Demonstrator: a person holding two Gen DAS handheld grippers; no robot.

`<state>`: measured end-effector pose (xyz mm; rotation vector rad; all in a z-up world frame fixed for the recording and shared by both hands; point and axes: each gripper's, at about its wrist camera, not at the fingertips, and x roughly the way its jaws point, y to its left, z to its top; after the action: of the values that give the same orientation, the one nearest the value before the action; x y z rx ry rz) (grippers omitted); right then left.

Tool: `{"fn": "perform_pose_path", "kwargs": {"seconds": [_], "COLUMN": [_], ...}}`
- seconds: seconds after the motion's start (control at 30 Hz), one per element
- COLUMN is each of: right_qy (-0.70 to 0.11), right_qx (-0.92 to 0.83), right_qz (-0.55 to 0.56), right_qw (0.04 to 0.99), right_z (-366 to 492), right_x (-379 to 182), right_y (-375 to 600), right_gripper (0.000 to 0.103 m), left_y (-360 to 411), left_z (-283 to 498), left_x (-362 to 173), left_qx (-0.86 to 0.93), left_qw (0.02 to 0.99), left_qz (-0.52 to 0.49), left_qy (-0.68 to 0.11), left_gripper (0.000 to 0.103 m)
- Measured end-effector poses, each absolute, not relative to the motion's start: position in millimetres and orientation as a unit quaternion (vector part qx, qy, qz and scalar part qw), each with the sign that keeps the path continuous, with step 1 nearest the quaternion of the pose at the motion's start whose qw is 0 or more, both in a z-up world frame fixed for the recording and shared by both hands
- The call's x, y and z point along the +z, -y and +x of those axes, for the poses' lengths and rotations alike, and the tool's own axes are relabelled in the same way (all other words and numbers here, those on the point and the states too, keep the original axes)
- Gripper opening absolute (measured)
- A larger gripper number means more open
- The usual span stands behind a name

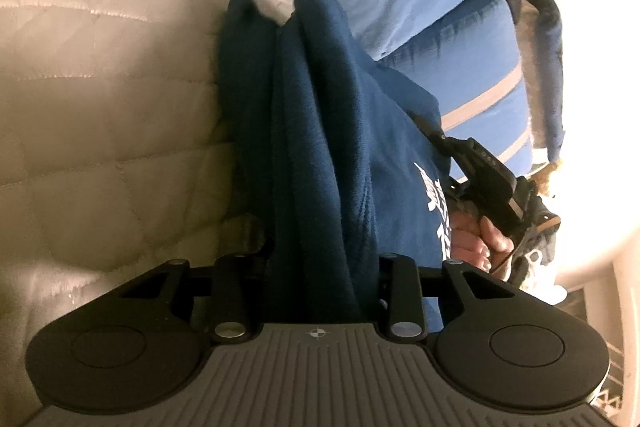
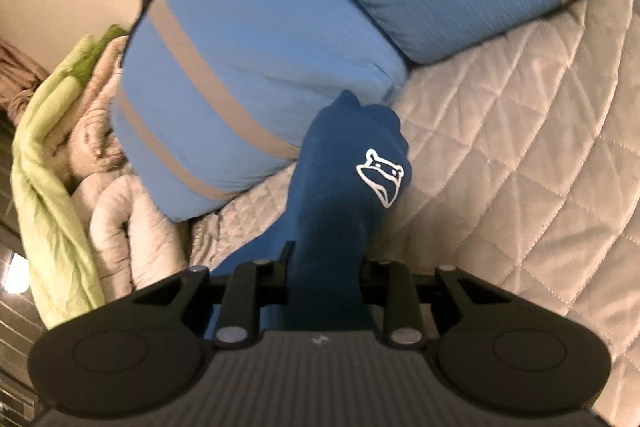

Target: Fold clothes

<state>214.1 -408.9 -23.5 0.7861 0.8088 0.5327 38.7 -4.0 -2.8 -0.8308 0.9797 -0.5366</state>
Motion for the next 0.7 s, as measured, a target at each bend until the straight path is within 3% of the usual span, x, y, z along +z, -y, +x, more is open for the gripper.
{"fn": "perform_pose_path", "kwargs": {"seconds": [0.3,0.57,0.63,0.67,0.7], "right_qy": [-0.376,-0.338,-0.319,-0.308,-0.295], "right_qx": [0.254,0.306,0.325,0.334,0.336], "right_qz": [0.365,0.35,0.333,0.322,0.3], "right_qw": [0.813,0.818,0.826,0.831,0.843], "right_z": [197.5,206.6,215.4,220.4,227.1], "right_x": [-7.4,67.7,98.8,115.2,130.5], "right_y": [401.7,351.4,331.1,320.3,306.3], "right_gripper": [0.026,0.026,0.026,0.026,0.03], "left_y": [-12.1,-60.1,-75.9,-83.3,-87.7], "left_z": [27.7,28.4,37.8,46.2,54.6], "left_x": [29.5,97.6,124.6,137.6,145.7], "left_qx": [-0.253,-0.235,-0.219,-0.209,-0.196], "left_qw": [0.785,0.825,0.844,0.861,0.877], "left_qz": [-0.382,-0.37,-0.358,-0.339,-0.314], "left_qy": [-0.417,-0.357,-0.333,-0.317,-0.307], "left_gripper": [0.034,0.034,0.037,0.043,0.057]}}
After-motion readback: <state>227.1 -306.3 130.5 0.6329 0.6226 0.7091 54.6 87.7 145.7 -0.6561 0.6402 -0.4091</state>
